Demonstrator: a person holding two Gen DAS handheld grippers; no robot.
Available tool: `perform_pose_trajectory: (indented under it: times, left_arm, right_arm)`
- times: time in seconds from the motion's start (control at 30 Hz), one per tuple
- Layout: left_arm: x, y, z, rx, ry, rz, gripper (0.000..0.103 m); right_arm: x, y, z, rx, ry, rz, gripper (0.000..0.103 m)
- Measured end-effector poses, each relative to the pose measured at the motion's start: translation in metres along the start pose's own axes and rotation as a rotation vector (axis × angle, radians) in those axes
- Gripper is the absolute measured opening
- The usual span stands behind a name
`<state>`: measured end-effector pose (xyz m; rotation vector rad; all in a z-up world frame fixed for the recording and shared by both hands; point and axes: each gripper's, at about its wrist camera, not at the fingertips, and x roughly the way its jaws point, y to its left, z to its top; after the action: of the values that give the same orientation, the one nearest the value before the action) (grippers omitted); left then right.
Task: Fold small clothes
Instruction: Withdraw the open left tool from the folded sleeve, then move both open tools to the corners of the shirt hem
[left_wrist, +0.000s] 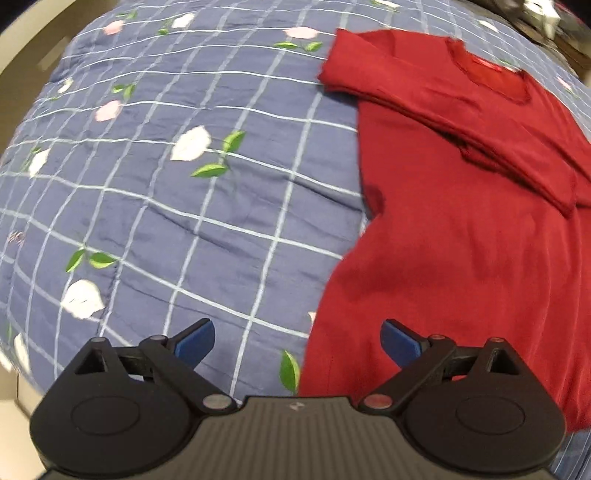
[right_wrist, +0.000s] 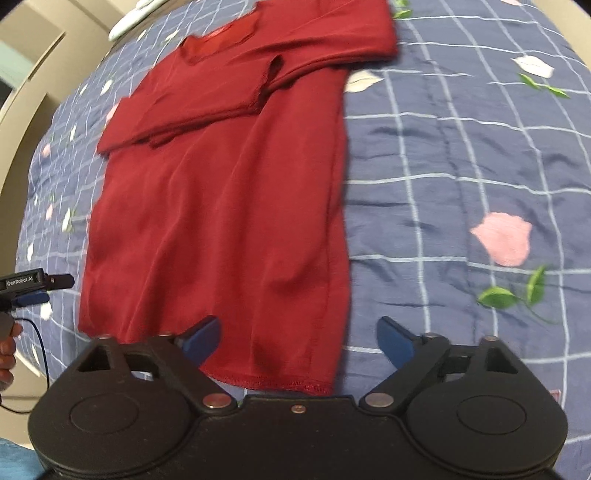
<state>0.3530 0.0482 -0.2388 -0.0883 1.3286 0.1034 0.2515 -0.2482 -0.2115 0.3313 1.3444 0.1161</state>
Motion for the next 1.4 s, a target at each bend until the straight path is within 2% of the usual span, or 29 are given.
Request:
perform_pose_trajectory:
  times: [0.17, 0.23, 0.33, 0.4, 0.43, 0.47, 0.5, 0.53, 0.57, 0.7, 0.8, 0.87, 1.0, 1.17, 1.33, 1.4]
  left_arm:
    - [0.015, 0.0, -0.006, 0.074, 0.0, -0.076, 0.098]
    - [0.024, -0.002, -0.009, 0.094, 0.036, -0.087, 0.094]
    - [0.039, -0.004, -0.016, 0.108, 0.104, -0.084, 0.079]
    - [0.042, -0.003, -0.021, 0.083, 0.122, -0.093, 0.071]
    - [0.04, -0.001, -0.023, 0.059, 0.117, -0.106, 0.064]
    - [0.039, 0.0, -0.023, 0.04, 0.123, -0.13, 0.042]
    - [0.037, 0.001, -0.024, 0.021, 0.134, -0.164, 0.023]
    - [0.034, 0.002, -0.024, 0.005, 0.142, -0.182, 0.018]
    - [0.03, 0.0, -0.025, 0.008, 0.143, -0.178, 0.007]
    - [0.015, -0.01, -0.033, 0.046, 0.134, -0.145, 0.003]
    - [0.002, -0.009, -0.04, 0.039, 0.113, -0.148, 0.003]
    - [-0.01, -0.005, -0.049, 0.027, 0.091, -0.164, 0.003]
    - [-0.033, 0.005, -0.064, -0.012, 0.042, -0.222, 0.003]
    - [-0.043, 0.014, -0.074, -0.029, 0.012, -0.248, 0.003]
    - [-0.048, 0.016, -0.08, -0.028, 0.01, -0.25, 0.003]
    - [-0.049, 0.016, -0.082, -0.02, 0.006, -0.249, 0.003]
  right_arm:
    - [0.019, 0.0, -0.005, 0.038, 0.024, 0.005, 0.074]
    - [0.026, 0.003, -0.01, 0.04, 0.047, 0.003, 0.069]
    - [0.03, 0.013, -0.02, 0.016, 0.051, -0.034, 0.057]
    - [0.026, 0.015, -0.025, 0.032, 0.048, -0.052, 0.032]
    - [0.025, 0.014, -0.028, 0.048, 0.053, -0.047, 0.023]
    - [0.022, 0.014, -0.031, 0.06, 0.055, -0.041, 0.013]
    - [0.018, 0.014, -0.033, 0.058, 0.048, -0.045, 0.009]
    - [0.015, 0.016, -0.036, 0.051, 0.04, -0.052, 0.007]
    - [0.011, 0.017, -0.038, 0.051, 0.033, -0.053, 0.006]
    - [-0.008, 0.022, -0.045, 0.059, -0.002, -0.071, 0.005]
    - [-0.021, 0.027, -0.049, 0.053, -0.026, -0.087, 0.004]
    - [-0.028, 0.029, -0.056, 0.043, -0.025, -0.1, 0.0]
    - [-0.034, 0.027, -0.089, -0.014, 0.025, -0.15, 0.0]
    - [-0.048, 0.019, -0.132, 0.031, 0.002, -0.12, 0.0]
    - [-0.054, 0.034, -0.147, -0.009, -0.027, -0.109, 0.0]
    - [-0.053, 0.04, -0.15, -0.034, -0.027, -0.113, 0.003]
